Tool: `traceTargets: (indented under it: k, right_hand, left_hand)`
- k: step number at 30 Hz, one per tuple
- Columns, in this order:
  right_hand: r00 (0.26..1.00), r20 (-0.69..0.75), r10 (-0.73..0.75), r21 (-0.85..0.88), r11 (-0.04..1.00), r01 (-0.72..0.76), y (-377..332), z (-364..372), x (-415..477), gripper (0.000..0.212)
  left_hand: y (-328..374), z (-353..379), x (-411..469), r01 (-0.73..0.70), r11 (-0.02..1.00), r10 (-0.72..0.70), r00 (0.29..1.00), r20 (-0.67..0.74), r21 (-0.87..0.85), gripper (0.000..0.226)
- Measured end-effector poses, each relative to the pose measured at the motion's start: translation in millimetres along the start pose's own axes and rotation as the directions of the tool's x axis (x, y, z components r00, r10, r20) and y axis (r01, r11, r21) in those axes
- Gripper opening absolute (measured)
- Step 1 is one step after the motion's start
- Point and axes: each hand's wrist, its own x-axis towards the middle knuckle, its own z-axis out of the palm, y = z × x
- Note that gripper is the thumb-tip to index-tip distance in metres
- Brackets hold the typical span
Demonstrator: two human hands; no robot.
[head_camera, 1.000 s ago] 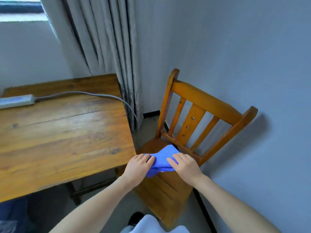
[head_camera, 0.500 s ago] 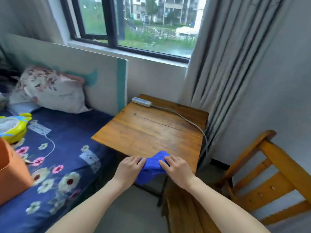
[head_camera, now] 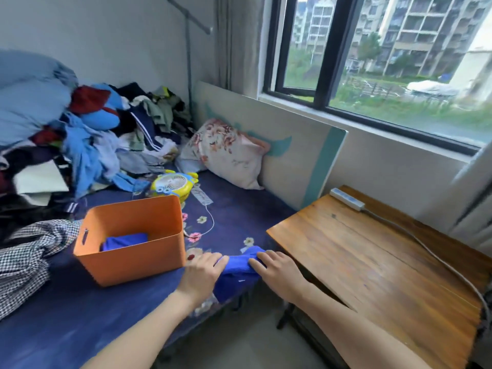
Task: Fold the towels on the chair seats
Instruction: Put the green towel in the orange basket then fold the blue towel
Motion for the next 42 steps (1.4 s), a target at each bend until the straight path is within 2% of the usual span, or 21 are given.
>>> traceTargets:
  k: [6,11,16,19,25,28,35,38,42]
  right_hand:
    - [0.995,0.087,-0.048,0.074,0.996,0.042,-50,38,85,0.046]
    - [0.992,0.062,-0.106,0.155,0.983,0.096,-89,66,149,0.031]
    - [0.981,0.014,-0.193,0.210,0.960,0.186,-110,89,182,0.024]
    - [0.968,0.006,-0.250,0.247,0.939,0.241,-111,110,194,0.023]
    - [0.934,-0.009,-0.357,0.362,0.870,0.335,-107,152,246,0.030]
    - [0.931,-0.056,-0.361,0.394,0.849,0.353,-87,169,289,0.031]
    - [0.924,-0.114,-0.364,0.440,0.816,0.375,-54,206,330,0.033]
    - [0.919,-0.090,-0.383,0.490,0.786,0.376,-56,223,336,0.033]
    - [0.933,-0.049,-0.357,0.538,0.777,0.326,-65,244,360,0.037]
  left_hand:
    - [-87,-20,-39,0.072,0.997,-0.073,0.997,0.018,0.041,0.035]
    - [-142,-27,-80,0.206,0.978,-0.207,0.978,0.027,0.027,0.039]
    - [-166,-25,-108,0.336,0.941,-0.337,0.941,0.039,0.044,0.038]
    - [-172,-19,-116,0.399,0.916,-0.402,0.910,0.097,0.051,0.038]
    - [-216,-20,-102,0.483,0.852,-0.516,0.841,0.165,0.203,0.044]
    - [-245,-20,-75,0.533,0.799,-0.580,0.805,0.124,0.277,0.048]
    - [-267,-8,-35,0.568,0.761,-0.620,0.779,0.093,0.314,0.049]
    - [-278,2,-37,0.572,0.764,-0.625,0.771,0.123,0.299,0.043]
    - [-314,6,-34,0.555,0.768,-0.618,0.773,0.144,0.320,0.047]
